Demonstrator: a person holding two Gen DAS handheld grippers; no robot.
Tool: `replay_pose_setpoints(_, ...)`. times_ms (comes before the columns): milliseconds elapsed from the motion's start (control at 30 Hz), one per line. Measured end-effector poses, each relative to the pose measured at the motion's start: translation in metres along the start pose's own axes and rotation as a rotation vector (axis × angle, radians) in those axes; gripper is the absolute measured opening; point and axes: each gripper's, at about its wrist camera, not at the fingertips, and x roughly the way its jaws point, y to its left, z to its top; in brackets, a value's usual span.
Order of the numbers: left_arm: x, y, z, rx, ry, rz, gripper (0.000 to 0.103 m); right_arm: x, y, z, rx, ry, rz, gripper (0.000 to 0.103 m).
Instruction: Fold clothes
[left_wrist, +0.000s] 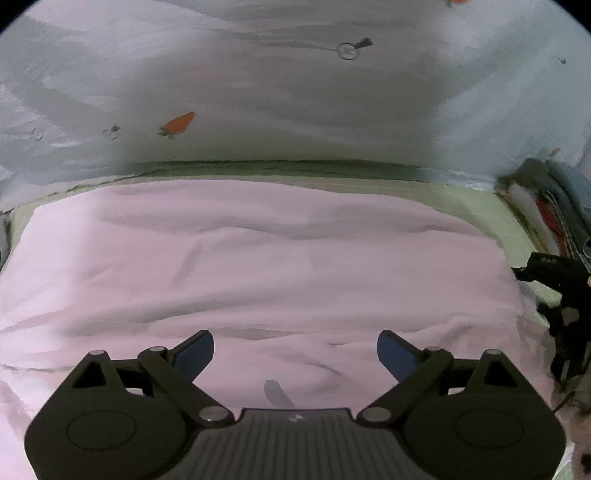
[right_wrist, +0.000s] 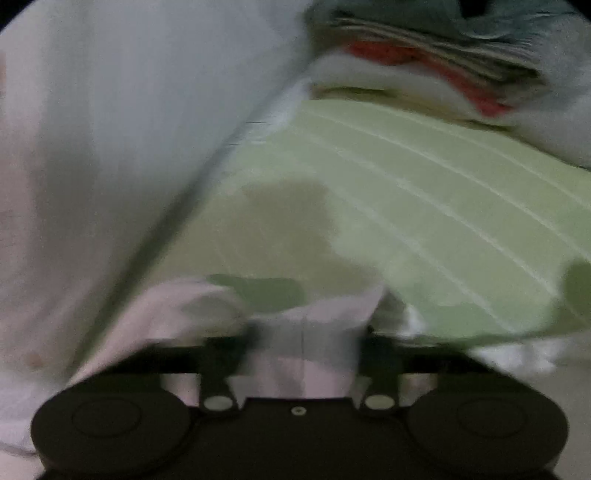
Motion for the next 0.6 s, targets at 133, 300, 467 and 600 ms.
replay_pose_setpoints(133,-0.003,-0.013,0.000,0.036,-0.007,-0.013,0.095,-0.053,0.024,-0.026,-0.180,-0.160,0.057,0.006)
replay_pose_setpoints(300,-0.009,-0.013,-0.003,0.066,-0.017,-0.008,0.095,-0.107,0.026,-0.092,-0.312,-0.158,0.003,0.006)
replay_pose_setpoints(467,-0.008,-0.005,-0.003,0.037,0.007,-0.011,0.095,-0.093,-0.013,-0.142,-0.206,0.045,-0.180,0.007)
replay_pose_setpoints(600,-0.011,0.001,-0.002,0.051,-0.005,-0.010,0.095,-0.115,0.000,-0.123,-0.202,-0.050,-0.197,0.040)
